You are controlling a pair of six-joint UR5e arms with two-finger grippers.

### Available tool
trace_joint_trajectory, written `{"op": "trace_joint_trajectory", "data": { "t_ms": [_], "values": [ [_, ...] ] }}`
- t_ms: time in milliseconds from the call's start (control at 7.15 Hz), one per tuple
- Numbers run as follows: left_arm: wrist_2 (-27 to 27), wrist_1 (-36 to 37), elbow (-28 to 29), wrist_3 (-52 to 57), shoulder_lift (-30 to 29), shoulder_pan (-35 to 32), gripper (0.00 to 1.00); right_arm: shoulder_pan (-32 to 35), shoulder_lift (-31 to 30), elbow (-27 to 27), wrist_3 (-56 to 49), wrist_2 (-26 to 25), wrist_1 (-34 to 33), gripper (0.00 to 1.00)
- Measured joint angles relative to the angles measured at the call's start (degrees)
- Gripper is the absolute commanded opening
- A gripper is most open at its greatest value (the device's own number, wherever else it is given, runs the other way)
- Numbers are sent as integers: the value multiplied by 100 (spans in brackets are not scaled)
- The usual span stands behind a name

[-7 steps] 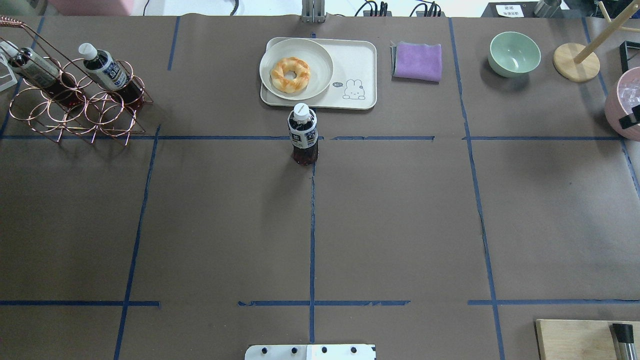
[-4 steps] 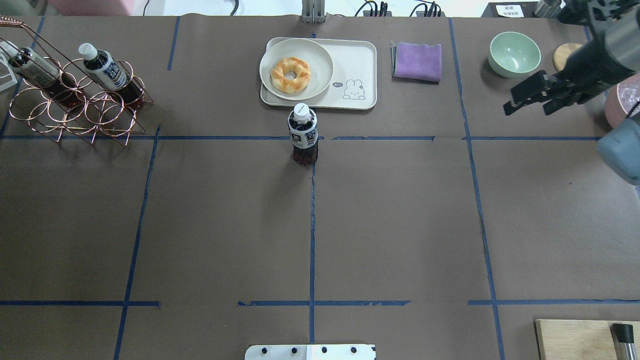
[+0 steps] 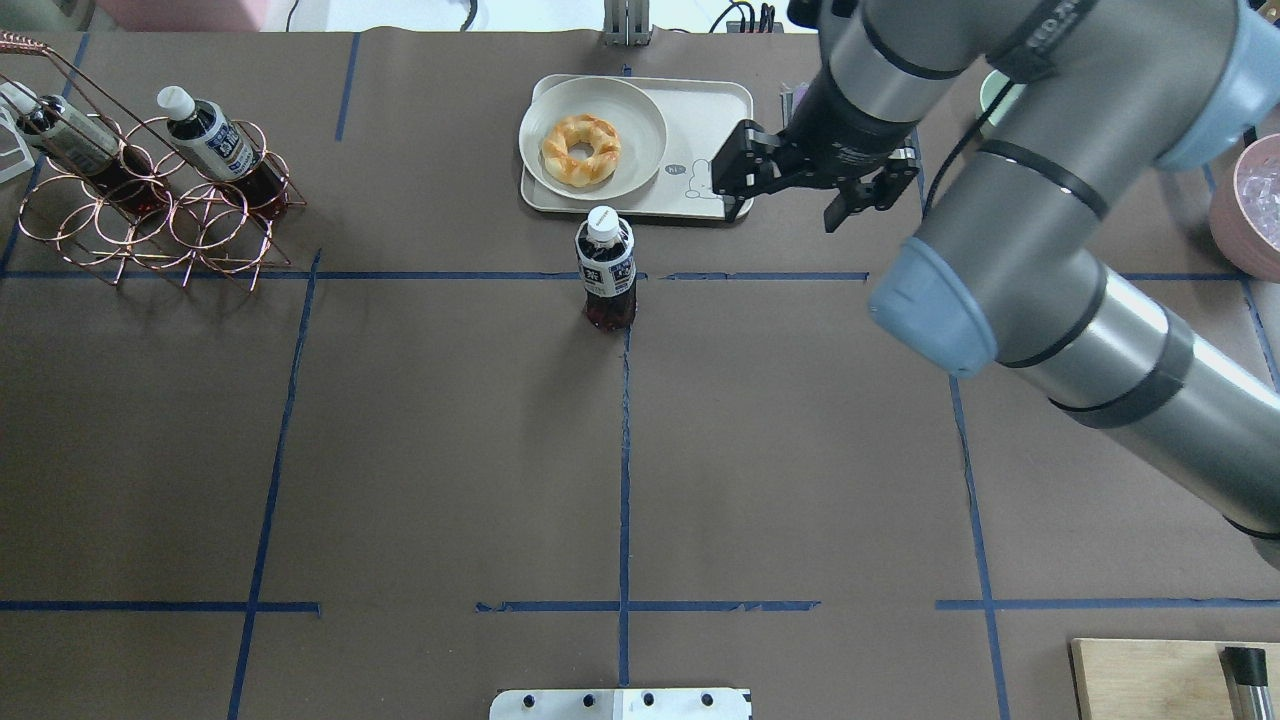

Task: Place tea on tray
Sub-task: 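Reach the right gripper down over the standing tea bottle, then close the right gripper around the tea bottle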

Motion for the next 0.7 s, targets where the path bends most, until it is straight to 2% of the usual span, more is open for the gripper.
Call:
{"op": "trace_joint_trajectory", "data": {
  "t_ms": [419, 699],
  "values": [
    [0, 0, 3, 1, 0, 2, 100, -414, 1519, -1572, 445, -415, -128, 98],
    [0, -26, 48, 1, 2, 2, 100, -612, 1970, -2335, 411, -757, -142, 94]
  ]
}}
